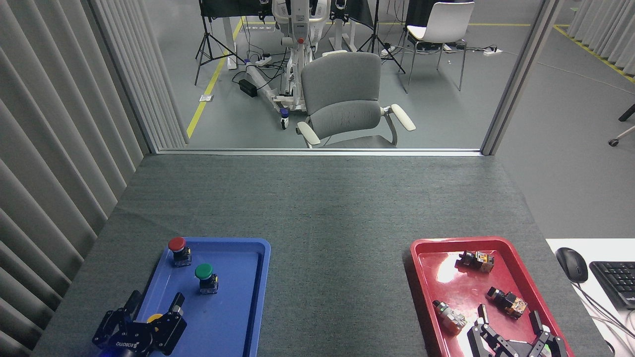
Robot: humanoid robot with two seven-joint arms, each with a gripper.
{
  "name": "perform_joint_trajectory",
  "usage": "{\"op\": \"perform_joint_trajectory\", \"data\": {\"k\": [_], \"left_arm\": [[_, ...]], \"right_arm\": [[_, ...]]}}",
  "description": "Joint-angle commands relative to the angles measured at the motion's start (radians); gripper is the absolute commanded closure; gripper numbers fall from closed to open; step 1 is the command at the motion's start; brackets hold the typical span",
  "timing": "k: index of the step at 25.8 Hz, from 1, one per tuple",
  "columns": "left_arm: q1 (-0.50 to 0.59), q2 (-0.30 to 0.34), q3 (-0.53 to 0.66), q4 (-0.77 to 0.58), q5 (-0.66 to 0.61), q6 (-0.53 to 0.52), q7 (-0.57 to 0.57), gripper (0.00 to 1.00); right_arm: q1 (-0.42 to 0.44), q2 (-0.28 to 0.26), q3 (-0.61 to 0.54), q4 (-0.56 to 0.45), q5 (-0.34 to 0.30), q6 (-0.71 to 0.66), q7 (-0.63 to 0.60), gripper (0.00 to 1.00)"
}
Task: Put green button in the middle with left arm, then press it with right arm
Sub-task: 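Move the left gripper toward the green button in the blue tray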
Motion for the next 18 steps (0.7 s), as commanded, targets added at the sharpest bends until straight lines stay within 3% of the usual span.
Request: {"op": "perform_joint_trajectory", "data": {"k": [1,18], "left_arm": [[0.003,0.001,0.000,0.000,0.004,0.000,0.002,0.01],[0.020,0.003,-0.001,-0.024,0.002,0.002,0.016,0.01]], "right_arm": [[0.000,-0.001,-0.001,0.001,0.000,0.000,0.006,0.01],[0.002,0.000,-0.013,0.002,0.000,-0.001,0.006,0.01]]}}
